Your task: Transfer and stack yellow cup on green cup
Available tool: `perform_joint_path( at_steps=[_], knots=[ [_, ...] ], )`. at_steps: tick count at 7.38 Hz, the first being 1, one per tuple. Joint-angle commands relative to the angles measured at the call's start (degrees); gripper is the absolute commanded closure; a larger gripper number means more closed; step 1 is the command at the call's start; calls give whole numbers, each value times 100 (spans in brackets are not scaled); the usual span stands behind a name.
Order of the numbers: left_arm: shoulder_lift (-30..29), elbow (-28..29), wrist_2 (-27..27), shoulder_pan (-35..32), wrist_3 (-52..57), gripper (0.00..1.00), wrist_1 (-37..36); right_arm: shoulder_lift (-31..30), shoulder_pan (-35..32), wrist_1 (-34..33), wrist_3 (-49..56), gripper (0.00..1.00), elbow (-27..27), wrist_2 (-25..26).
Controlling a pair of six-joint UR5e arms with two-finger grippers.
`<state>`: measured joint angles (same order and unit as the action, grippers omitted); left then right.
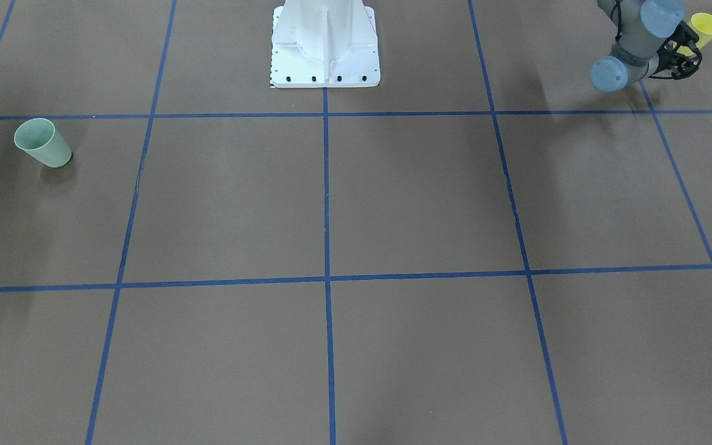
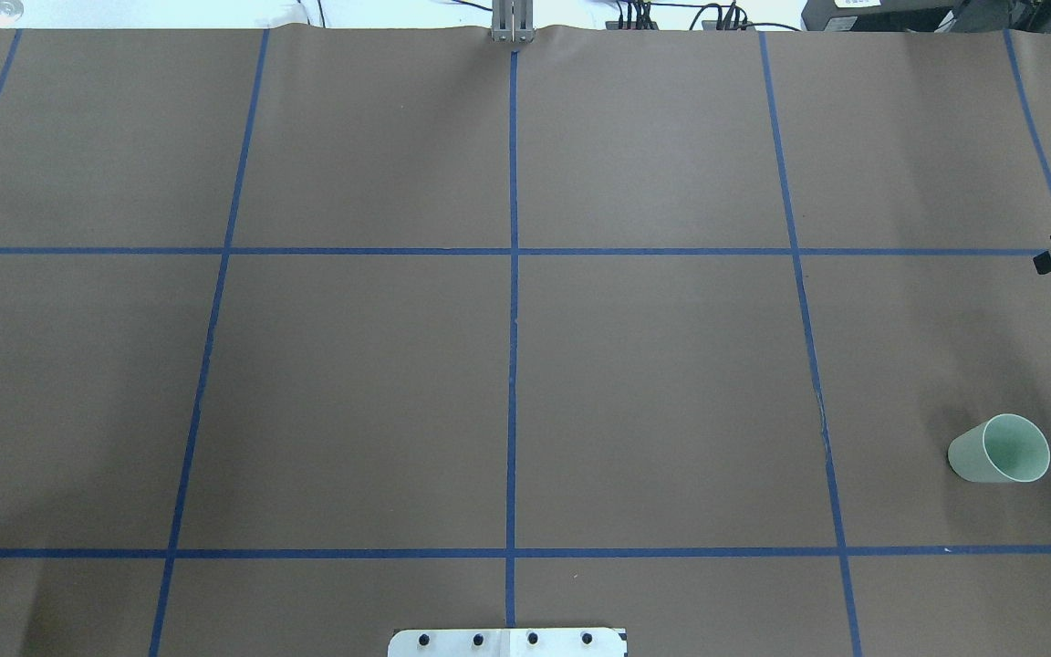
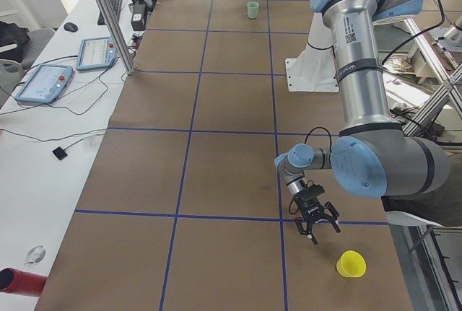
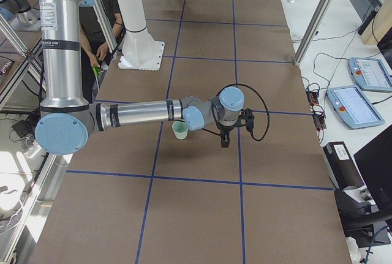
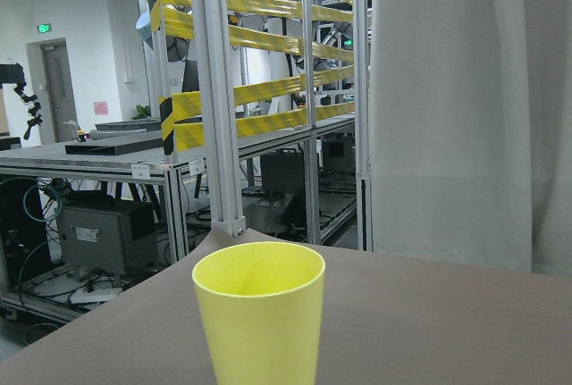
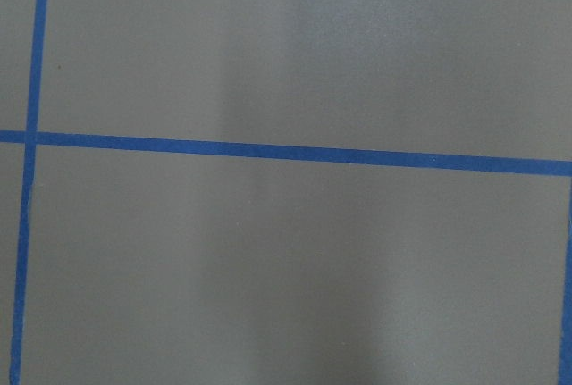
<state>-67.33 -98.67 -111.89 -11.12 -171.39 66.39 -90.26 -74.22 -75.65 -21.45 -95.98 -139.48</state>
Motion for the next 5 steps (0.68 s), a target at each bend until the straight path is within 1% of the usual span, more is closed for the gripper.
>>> perform_joint_path(
  at_steps=[1, 2, 3, 5],
  knots=[
    [18, 418, -219, 163, 1, 1, 365, 0, 65, 7, 0, 0, -8, 0],
    [18, 671, -228, 163, 1, 1, 583, 0, 100, 103, 0, 0, 0, 9],
    [27, 708, -228, 172, 1, 1, 611, -9, 135, 243, -26, 0, 27, 9],
    [53, 796, -333, 180, -8, 1, 612, 0, 171, 253, -26, 0, 27, 9]
  ],
)
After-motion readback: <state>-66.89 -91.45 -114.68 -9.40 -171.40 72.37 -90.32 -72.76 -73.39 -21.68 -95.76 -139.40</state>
